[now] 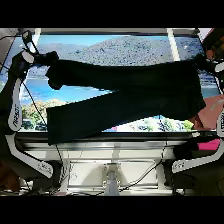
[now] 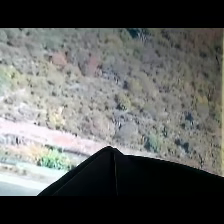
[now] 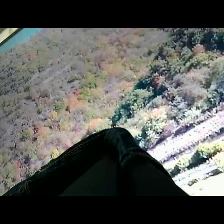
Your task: Fold the clothes and pants, and hang the long-sleeved shirts on hangers.
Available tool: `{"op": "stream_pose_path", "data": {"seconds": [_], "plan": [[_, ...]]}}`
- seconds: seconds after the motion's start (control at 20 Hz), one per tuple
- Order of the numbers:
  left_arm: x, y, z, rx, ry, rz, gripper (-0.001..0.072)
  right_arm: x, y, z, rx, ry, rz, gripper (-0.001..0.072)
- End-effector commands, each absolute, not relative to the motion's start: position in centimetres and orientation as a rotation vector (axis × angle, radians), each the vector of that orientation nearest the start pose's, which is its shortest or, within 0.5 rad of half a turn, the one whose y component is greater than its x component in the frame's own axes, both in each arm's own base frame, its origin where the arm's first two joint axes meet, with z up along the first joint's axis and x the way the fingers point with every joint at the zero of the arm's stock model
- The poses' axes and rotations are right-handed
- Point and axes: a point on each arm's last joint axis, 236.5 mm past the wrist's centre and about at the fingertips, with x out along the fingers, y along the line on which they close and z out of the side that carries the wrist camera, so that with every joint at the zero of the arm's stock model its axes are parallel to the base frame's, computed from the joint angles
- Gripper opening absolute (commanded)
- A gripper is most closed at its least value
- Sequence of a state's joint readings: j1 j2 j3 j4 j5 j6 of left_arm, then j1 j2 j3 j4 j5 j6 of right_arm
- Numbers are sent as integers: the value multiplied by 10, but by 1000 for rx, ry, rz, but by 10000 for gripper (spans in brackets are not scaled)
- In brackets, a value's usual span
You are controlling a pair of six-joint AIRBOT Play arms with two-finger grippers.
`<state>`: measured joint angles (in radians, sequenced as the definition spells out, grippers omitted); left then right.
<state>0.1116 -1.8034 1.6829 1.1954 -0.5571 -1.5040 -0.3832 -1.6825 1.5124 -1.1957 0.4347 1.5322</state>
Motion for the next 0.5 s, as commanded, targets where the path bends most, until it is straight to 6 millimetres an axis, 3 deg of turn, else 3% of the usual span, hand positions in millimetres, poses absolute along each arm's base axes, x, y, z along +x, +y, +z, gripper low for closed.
{"op": "stream_pose_path", "data": {"seconds": [0.0, 0.05, 0.1, 0.15, 0.2, 0.35, 0.45], "plan": [[653, 38, 70, -345, 488, 40, 33, 595, -201, 74, 430, 414, -326, 27], [654, 38, 67, -345, 488, 42, 34, 596, -202, 76, 429, 404, -329, 67], [655, 38, 64, -345, 493, 42, 139, 596, -202, 76, 428, 403, -329, 209], [655, 38, 60, -346, 499, 43, 431, 596, -202, 76, 428, 404, -328, 383], [655, 39, 56, -346, 504, 44, 709, 596, -202, 76, 427, 404, -328, 455], [654, 45, 52, -300, 517, 53, 699, 596, -202, 76, 426, 405, -328, 456], [641, 46, 42, -289, 597, 46, 693, 596, -202, 75, 425, 409, -327, 455]]}}
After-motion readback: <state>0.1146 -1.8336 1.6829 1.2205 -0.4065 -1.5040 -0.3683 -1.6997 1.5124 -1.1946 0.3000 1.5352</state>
